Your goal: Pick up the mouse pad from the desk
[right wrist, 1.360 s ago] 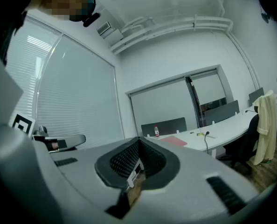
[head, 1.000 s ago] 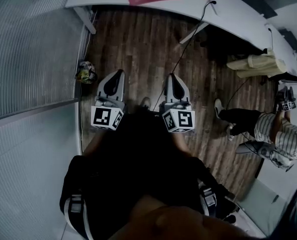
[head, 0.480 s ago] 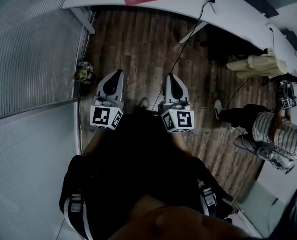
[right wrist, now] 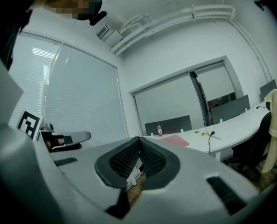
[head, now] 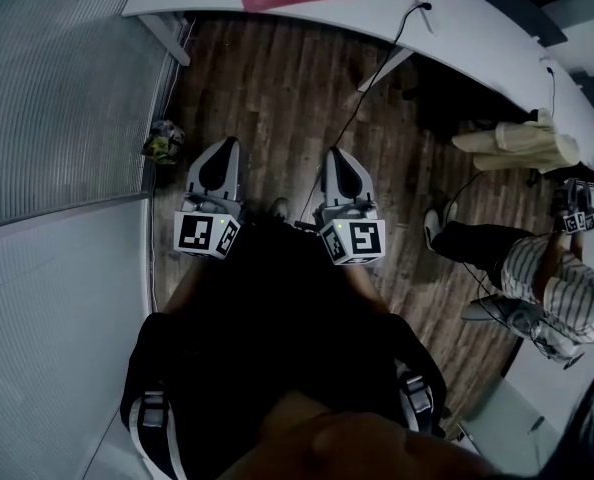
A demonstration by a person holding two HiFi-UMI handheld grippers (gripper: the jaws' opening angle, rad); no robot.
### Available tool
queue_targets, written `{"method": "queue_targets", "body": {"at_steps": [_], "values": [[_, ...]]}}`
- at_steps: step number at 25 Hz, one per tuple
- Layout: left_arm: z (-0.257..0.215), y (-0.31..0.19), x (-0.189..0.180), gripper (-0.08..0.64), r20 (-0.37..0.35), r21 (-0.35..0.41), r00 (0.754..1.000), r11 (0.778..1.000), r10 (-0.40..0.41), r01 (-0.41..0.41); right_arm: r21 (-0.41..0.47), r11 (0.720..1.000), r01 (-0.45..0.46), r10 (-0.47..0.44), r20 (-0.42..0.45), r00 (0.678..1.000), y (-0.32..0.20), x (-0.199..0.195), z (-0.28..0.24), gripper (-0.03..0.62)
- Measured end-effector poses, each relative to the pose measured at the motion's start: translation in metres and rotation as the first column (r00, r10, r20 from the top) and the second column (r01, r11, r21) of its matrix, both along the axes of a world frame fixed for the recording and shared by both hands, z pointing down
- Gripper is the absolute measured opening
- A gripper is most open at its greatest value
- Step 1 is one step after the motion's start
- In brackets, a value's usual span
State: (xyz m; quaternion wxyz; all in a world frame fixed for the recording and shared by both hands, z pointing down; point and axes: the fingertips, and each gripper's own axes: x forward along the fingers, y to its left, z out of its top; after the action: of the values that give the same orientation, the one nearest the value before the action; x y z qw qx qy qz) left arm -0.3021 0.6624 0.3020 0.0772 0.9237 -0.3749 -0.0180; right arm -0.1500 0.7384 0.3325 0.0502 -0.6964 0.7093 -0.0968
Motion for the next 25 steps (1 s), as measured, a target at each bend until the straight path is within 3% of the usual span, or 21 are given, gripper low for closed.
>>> {"method": "queue_targets", "body": {"at_steps": [13,25], "values": [[0.021,-0.037,0.03,0.011,0.015,0.0,1.0,1.0,-0.007,0.007,-0.013,1.0,-0.003,0.003,0.02,1.0,-0.04,0.039,0.016,0.0],[0.039,-0.188,0.059,0.011,-0.035,-0.065,0.999,0.998,0.015,-0.017,-0.042,0.999,-0.021,0.02,-0.024,1.0,-0.186,0.057,0.025,0.0]]}}
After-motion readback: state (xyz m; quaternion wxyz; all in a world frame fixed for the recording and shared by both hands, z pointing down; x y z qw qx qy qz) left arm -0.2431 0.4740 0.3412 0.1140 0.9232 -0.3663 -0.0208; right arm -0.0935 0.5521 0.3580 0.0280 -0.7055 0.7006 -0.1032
